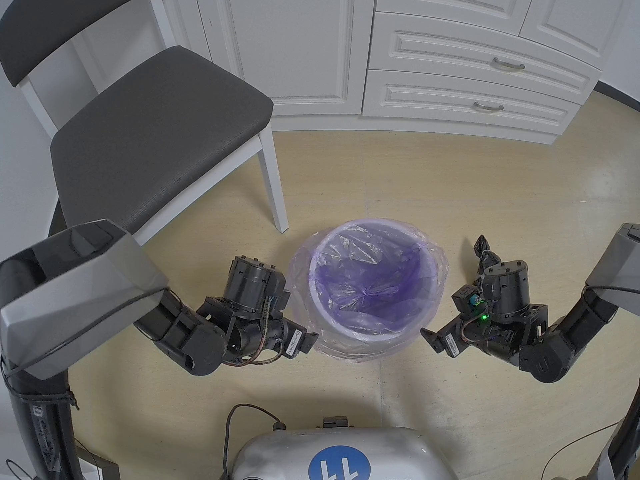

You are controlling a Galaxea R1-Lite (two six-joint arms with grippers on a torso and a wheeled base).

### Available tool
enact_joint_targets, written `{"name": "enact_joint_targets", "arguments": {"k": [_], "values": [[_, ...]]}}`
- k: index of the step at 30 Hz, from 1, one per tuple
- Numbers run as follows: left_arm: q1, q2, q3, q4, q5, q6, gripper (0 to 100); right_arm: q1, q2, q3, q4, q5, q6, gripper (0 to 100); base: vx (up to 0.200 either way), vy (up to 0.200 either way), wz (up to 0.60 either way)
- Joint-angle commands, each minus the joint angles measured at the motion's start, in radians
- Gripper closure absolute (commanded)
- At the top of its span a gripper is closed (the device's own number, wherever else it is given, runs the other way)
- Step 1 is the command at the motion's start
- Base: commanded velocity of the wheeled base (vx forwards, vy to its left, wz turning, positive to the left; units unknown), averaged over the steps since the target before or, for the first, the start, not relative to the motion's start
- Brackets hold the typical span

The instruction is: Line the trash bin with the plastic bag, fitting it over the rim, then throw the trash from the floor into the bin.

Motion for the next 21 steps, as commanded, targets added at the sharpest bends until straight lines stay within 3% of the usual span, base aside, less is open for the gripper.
{"name": "enact_joint_targets", "arguments": {"k": [1,3,9,21], "values": [[0.039,0.121,-0.079,-0.004,-0.01,-0.007,0,-0.072,0.049,-0.015,-0.001,0.032,-0.034,0,0.0,0.0,0.0],[0.044,0.139,-0.098,-0.007,-0.01,-0.014,0,-0.08,0.054,-0.021,-0.001,0.032,-0.034,0,0.0,0.0,0.0],[0.069,0.277,-0.26,-0.112,0.006,-0.161,0,-0.16,0.127,-0.099,0.002,0.037,-0.034,0,0.0,0.0,0.0],[0.128,0.412,-0.444,-0.109,0.077,-0.196,0,-0.192,0.284,-0.219,-0.001,0.049,-0.011,0,0.0,0.0,0.0]]}}
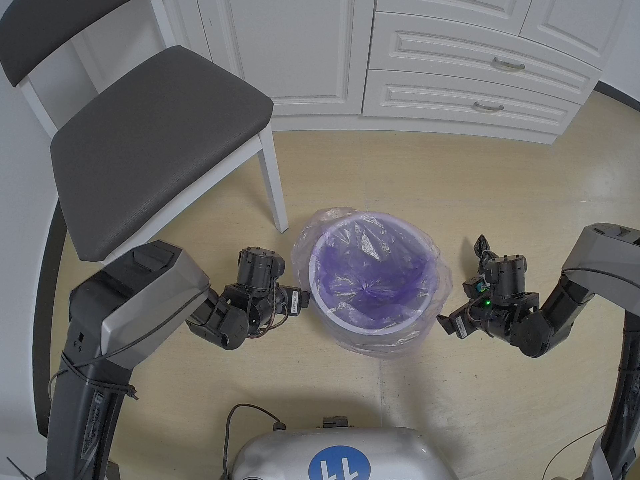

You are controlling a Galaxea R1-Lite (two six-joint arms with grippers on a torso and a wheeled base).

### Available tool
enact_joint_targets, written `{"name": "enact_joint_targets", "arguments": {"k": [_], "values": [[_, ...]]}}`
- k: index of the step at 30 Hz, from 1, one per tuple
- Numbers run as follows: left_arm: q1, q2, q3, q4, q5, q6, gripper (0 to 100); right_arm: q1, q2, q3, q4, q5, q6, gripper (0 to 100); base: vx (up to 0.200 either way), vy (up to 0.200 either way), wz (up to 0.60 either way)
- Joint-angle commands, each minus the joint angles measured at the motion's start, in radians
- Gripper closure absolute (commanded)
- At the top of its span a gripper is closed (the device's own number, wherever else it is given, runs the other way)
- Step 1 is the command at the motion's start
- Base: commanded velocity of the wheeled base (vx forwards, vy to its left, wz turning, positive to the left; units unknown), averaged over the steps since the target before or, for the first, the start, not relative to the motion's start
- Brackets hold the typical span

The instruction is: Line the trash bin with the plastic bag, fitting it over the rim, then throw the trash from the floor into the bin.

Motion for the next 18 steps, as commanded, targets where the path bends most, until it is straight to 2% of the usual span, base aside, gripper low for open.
{"name": "enact_joint_targets", "arguments": {"k": [1,8,18], "values": [[0.015,0.074,-0.046,-0.009,0.008,-0.009,0,-0.011,0.115,-0.075,-0.003,0.012,0.039,0,0.0,0.0,0.0],[0.015,0.04,-0.035,-0.017,0.008,-0.049,0,-0.014,0.235,-0.21,-0.018,0.045,0.169,0,0.0,0.0,0.0],[0.016,0.033,-0.033,-0.021,0.008,-0.052,0,-0.034,0.336,-0.302,-0.034,0.045,0.221,0,0.0,0.0,0.0]]}}
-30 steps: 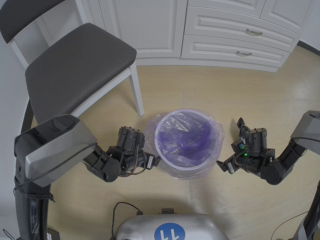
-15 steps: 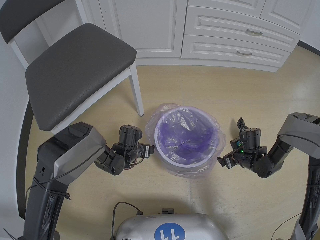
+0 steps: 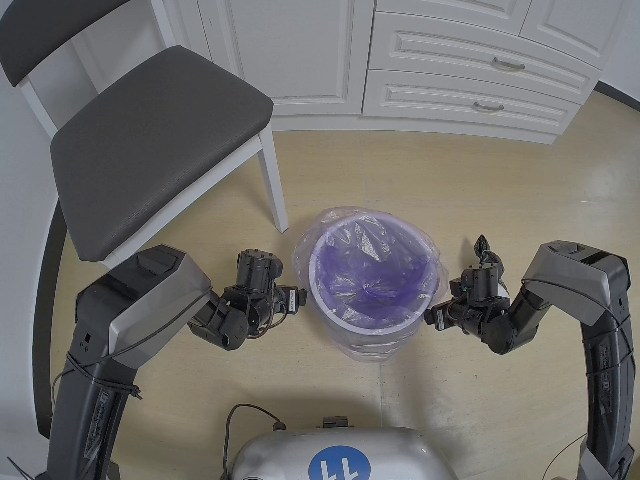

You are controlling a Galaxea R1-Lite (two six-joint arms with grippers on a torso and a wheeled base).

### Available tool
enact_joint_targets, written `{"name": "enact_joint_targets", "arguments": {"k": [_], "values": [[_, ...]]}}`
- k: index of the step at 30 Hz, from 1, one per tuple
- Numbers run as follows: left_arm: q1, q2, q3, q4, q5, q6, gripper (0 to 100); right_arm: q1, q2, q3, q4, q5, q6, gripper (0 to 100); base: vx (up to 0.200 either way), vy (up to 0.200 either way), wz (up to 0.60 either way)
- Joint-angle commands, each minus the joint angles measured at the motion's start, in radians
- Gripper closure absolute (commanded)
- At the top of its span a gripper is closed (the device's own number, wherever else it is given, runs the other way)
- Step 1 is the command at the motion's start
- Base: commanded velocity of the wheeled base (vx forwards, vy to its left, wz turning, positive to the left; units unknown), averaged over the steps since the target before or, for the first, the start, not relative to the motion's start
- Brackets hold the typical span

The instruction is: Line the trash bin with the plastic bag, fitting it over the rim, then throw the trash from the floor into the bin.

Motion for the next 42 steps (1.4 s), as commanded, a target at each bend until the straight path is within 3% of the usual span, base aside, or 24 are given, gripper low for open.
{"name": "enact_joint_targets", "arguments": {"k": [1,10,17,22,27,42], "values": [[0.0,-0.011,0.004,0.001,0.002,-0.002,0,-0.006,0.058,-0.027,0.003,0.0,0.013,0,0.0,0.0,0.0],[0.002,-0.118,0.128,0.001,-0.001,0.009,0,-0.011,-0.08,0.098,0.005,0.014,0.009,0,0.0,0.0,0.0],[0.008,-0.162,0.185,-0.001,-0.009,0.05,0,-0.049,-0.246,0.216,0.002,0.124,-0.017,0,0.0,0.0,0.0],[0.008,-0.164,0.192,-0.001,-0.009,0.063,0,-0.04,-0.191,0.158,-0.014,0.129,0.02,0,0.0,0.0,0.0],[0.006,-0.162,0.192,-0.001,-0.009,0.063,0,-0.011,-0.07,0.047,-0.017,0.12,0.158,0,0.0,0.0,0.0],[0.0,-0.149,0.189,-0.001,-0.007,0.063,0,-0.01,0.039,-0.002,-0.017,0.117,0.159,0,0.0,0.0,0.0]]}}
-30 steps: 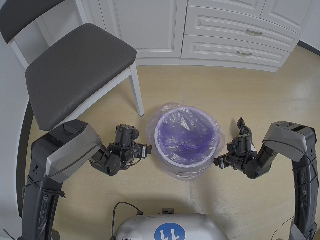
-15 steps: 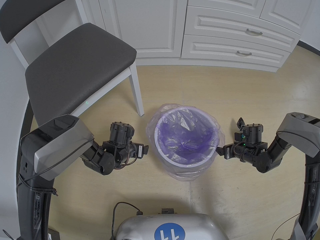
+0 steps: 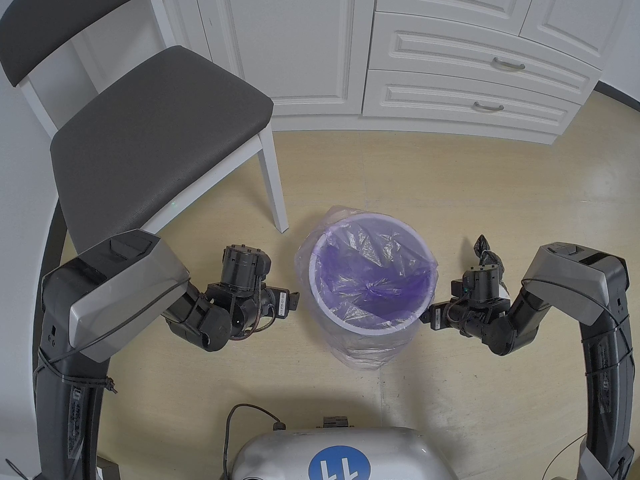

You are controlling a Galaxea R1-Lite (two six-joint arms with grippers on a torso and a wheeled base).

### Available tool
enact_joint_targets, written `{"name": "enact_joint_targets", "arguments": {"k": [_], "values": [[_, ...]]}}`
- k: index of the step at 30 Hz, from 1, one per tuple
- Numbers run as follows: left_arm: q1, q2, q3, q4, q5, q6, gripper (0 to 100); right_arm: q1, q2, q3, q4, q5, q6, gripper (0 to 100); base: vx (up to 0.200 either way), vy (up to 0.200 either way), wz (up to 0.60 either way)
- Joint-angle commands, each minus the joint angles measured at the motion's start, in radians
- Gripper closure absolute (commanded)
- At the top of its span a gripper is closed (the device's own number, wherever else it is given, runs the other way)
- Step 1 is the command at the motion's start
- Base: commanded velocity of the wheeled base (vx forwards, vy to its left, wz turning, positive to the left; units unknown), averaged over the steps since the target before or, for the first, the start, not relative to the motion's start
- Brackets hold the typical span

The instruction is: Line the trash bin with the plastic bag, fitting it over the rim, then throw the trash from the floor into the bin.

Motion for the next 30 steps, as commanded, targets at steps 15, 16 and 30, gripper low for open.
{"name": "enact_joint_targets", "arguments": {"k": [15,16,30], "values": [[-0.006,0.065,-0.036,-0.016,-0.001,-0.005,0,0.003,-0.215,0.147,0.012,0.009,-0.037,0,0.0,0.0,0.0],[-0.008,0.077,-0.044,-0.02,-0.001,-0.005,0,0.003,-0.223,0.153,0.012,0.009,-0.041,0,0.0,0.0,0.0],[0.004,0.157,-0.104,-0.019,0.009,-0.006,0,-0.002,-0.213,0.159,0.012,0.009,-0.061,0,0.0,0.0,0.0]]}}
